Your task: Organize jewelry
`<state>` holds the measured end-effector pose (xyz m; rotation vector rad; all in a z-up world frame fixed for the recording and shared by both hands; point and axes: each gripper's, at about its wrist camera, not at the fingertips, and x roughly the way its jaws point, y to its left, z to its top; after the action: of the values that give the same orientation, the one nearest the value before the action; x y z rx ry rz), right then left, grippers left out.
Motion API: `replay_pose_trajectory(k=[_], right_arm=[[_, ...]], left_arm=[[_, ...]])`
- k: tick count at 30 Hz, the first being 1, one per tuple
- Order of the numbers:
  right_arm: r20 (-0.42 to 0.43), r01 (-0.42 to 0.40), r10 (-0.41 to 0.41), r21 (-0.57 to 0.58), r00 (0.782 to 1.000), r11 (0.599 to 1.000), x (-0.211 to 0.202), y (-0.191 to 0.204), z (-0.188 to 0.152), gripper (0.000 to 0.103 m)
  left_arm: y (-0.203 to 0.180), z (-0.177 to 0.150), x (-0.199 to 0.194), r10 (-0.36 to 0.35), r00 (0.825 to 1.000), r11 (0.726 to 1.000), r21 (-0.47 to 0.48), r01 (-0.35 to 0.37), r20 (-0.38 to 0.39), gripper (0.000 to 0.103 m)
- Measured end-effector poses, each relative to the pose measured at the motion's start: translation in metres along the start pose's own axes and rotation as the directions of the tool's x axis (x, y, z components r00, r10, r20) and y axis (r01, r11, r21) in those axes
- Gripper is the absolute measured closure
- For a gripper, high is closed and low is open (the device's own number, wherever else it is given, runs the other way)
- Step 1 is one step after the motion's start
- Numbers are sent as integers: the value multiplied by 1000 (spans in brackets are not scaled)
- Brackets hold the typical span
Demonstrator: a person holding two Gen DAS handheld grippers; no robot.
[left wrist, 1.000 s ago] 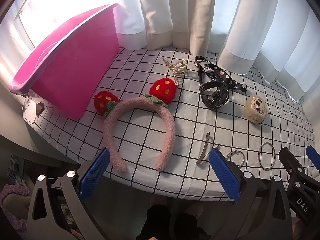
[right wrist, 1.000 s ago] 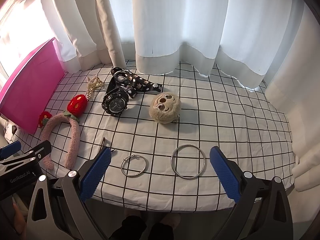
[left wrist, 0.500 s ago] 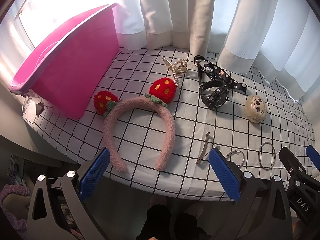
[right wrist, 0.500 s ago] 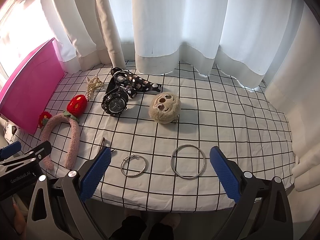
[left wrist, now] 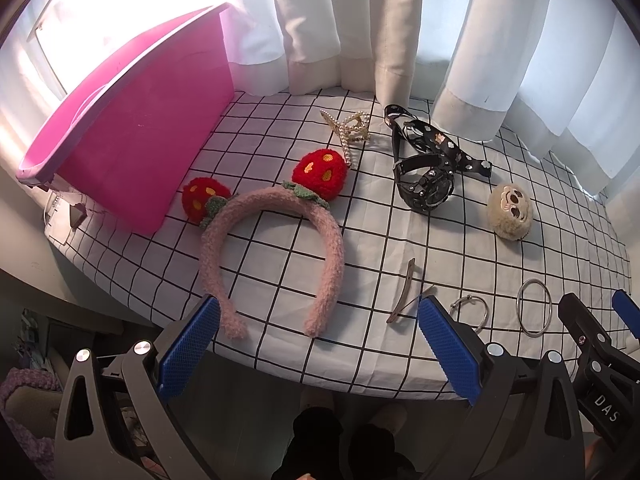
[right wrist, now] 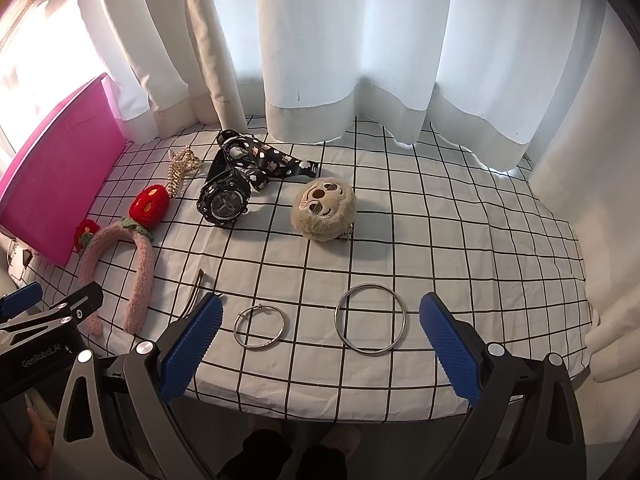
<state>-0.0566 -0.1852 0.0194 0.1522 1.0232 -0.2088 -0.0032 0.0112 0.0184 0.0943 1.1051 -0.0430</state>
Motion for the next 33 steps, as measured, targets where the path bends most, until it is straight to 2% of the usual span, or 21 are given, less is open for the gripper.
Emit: replay_pose_trajectory(k=[13, 28, 33], right_arm=[[-41, -21, 22, 11, 999, 1000, 21, -27, -22, 9], [-86, -17, 18, 10, 996, 1000, 52, -65, -37, 9], [-102, -20, 21, 13, 995, 1000, 64, -79, -41, 9]], left_arm=[[-34, -17, 11, -26, 1000, 997, 76, 26, 5, 6], [-86, -26, 37, -130, 991, 983, 127, 133, -33, 6], [-101, -30, 46, -141, 989, 980, 137, 145, -39, 6]])
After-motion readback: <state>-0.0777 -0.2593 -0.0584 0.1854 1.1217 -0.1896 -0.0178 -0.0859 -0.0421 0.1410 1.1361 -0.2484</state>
